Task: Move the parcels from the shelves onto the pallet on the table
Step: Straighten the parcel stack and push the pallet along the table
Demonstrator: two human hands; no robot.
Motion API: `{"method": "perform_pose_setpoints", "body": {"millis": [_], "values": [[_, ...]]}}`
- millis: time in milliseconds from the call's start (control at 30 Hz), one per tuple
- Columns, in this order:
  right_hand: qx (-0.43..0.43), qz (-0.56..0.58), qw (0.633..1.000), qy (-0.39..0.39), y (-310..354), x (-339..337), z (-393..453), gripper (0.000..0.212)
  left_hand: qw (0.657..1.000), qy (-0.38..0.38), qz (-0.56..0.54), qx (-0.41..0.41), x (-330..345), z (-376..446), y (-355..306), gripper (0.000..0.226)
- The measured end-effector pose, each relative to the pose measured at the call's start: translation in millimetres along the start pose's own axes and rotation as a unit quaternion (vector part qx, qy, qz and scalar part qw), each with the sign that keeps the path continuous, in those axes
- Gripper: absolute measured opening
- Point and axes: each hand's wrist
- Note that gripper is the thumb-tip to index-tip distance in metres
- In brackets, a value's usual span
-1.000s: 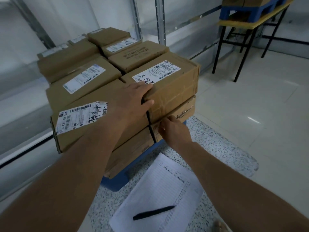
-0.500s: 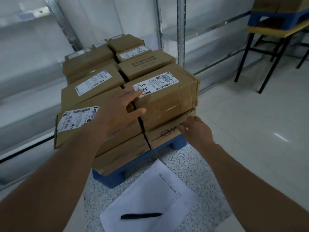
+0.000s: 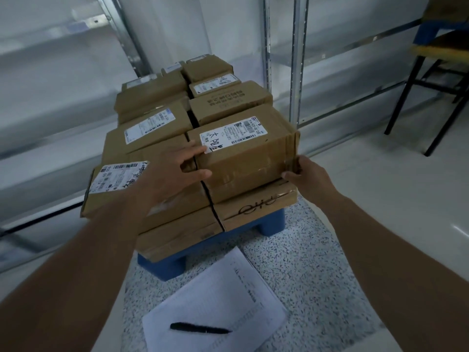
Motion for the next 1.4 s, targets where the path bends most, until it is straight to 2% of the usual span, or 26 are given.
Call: {"method": "perform_pose_setpoints", "body": {"millis": [233, 400, 633, 900, 1033, 1200, 1400], "values": [[-0.012, -0.013, 1.0, 0.003, -3.0, 0.2, 2.1, 0.029, 1.0, -0.002, -0.023, -0.011, -2.4, -2.8, -3.4, 0.066], [-0.018, -0.001, 1.0, 0.017, -3.0, -1.1, 3.4, 0.025, 0.997, -0.036, -0.066, -0.035, -2.9, -3.9, -14.2, 0.056], [-0.021, 0.006, 1.0, 0.021, -3.8, -1.3, 2.2, 0.023, 0.992, -0.05, -0.101, -0.056, -4.1, -4.1, -19.7, 0.061], [-0.005, -0.016, 1.0, 0.007, -0.4, 1.4, -1.1, 0.027, 0.999, -0.03, -0.029, -0.025, -4.0, -4.0, -6.0, 0.066], [-0.009, -0.026, 0.999, 0.017, -0.3, 0.5, 2.6, 0.028, 0.998, -0.05, -0.044, -0.023, -2.1, -3.4, -10.1, 0.064], [-0.039, -0.042, 0.997, 0.047, -3.9, -9.0, 9.3, 0.02, 0.995, -0.088, -0.03, -0.043, -1.9, 3.6, -28.3, 0.055], [-0.113, -0.058, 0.991, 0.038, -11.5, -42.0, 38.0, 0.041, 0.986, -0.149, -0.026, -0.075, 11.5, 45.5, -85.3, 0.043]]}}
Point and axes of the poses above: each hand's wrist, its own z-axis towards the middle knuckle, its own x-axis out of the palm, y = z × x, and after that the axes turned 12 degrees about x, right-handed
